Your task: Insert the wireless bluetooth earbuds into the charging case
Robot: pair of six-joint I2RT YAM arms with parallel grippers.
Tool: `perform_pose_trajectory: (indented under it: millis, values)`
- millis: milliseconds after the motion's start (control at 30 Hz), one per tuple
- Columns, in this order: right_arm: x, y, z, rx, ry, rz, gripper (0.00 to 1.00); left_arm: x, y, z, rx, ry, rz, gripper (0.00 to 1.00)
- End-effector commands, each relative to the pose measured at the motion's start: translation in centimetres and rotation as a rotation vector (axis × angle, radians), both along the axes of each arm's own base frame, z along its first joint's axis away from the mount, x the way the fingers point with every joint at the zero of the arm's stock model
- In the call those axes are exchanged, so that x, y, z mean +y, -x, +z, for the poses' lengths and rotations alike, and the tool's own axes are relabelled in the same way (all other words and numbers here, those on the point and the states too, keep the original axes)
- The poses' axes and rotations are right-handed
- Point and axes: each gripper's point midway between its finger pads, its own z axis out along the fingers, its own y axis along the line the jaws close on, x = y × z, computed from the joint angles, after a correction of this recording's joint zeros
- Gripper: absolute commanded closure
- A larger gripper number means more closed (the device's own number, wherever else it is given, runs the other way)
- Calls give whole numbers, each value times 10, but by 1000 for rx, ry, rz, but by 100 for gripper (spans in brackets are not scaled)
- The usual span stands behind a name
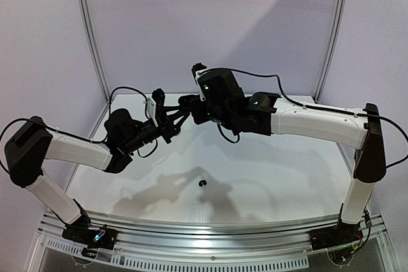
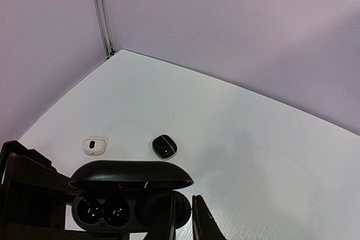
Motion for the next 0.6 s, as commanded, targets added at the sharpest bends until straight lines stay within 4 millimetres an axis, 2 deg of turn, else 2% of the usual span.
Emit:
perform_pose_trajectory:
  millis: [0, 267, 567]
  values:
    - [0, 6, -10, 12, 65, 35, 88, -1, 12, 38, -109, 74, -24, 100]
    - [-8, 9, 2, -8, 62, 33, 85, -2, 12, 37, -107, 73, -28, 100]
    - [-12, 10, 6, -14, 68, 38, 83, -1, 11, 38, -103, 73, -24, 100]
